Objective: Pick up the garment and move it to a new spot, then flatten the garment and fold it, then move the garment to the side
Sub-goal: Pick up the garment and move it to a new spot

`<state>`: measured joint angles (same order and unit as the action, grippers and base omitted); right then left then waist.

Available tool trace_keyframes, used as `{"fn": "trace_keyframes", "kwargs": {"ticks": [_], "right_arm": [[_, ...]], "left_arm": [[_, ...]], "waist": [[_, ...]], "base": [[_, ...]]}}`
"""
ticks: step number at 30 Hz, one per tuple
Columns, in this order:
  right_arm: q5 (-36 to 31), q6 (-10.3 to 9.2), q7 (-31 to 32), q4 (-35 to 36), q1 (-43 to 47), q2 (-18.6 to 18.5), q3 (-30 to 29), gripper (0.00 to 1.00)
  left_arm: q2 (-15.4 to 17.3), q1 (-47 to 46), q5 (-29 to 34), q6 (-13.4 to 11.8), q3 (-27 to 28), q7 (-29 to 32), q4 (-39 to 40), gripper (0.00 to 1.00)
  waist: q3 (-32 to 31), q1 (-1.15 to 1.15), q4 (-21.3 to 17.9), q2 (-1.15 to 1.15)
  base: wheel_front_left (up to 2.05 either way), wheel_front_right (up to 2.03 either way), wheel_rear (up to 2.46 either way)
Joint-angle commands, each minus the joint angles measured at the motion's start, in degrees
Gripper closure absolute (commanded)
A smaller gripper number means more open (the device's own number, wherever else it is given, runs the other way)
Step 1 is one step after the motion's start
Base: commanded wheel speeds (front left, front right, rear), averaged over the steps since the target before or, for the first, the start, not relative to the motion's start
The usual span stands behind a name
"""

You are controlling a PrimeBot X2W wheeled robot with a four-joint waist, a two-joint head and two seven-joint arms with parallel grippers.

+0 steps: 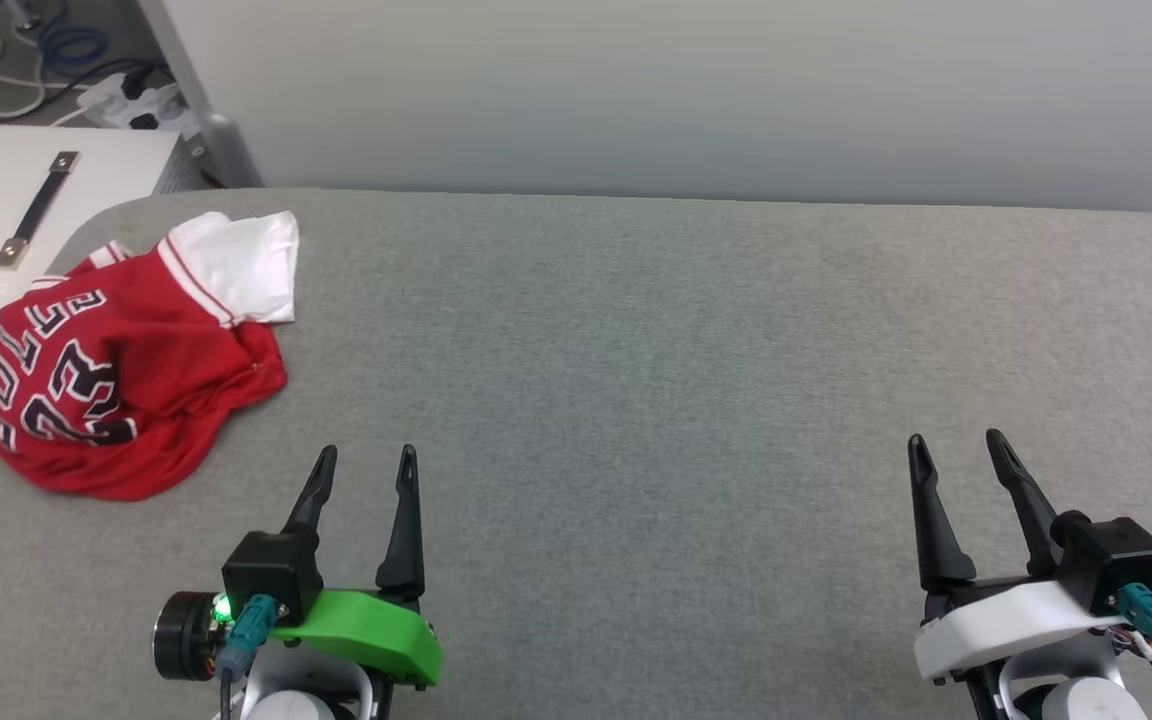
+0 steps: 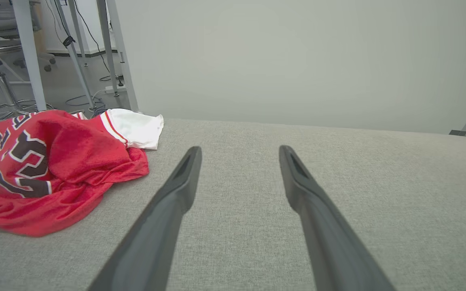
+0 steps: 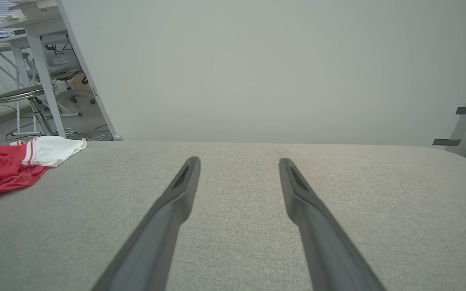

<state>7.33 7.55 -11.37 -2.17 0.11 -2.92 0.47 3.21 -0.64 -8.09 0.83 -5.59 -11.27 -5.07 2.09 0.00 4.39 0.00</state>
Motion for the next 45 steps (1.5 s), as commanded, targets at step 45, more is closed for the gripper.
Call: {"fn": "trace_keyframes", "kwargs": {"ticks": [45], "right_arm": [[2.6,-0.06,-3.63,-1.88,0.3,0.04,5.86,0.0]], "left_arm": [[-0.34,2.16,-2.3,0.66,-0.11,-3.73,-1.36,0.0]], "waist": [[0.78,0.0,22.2,0.0]], "base": [[0.0,0.0,0.0]]}}
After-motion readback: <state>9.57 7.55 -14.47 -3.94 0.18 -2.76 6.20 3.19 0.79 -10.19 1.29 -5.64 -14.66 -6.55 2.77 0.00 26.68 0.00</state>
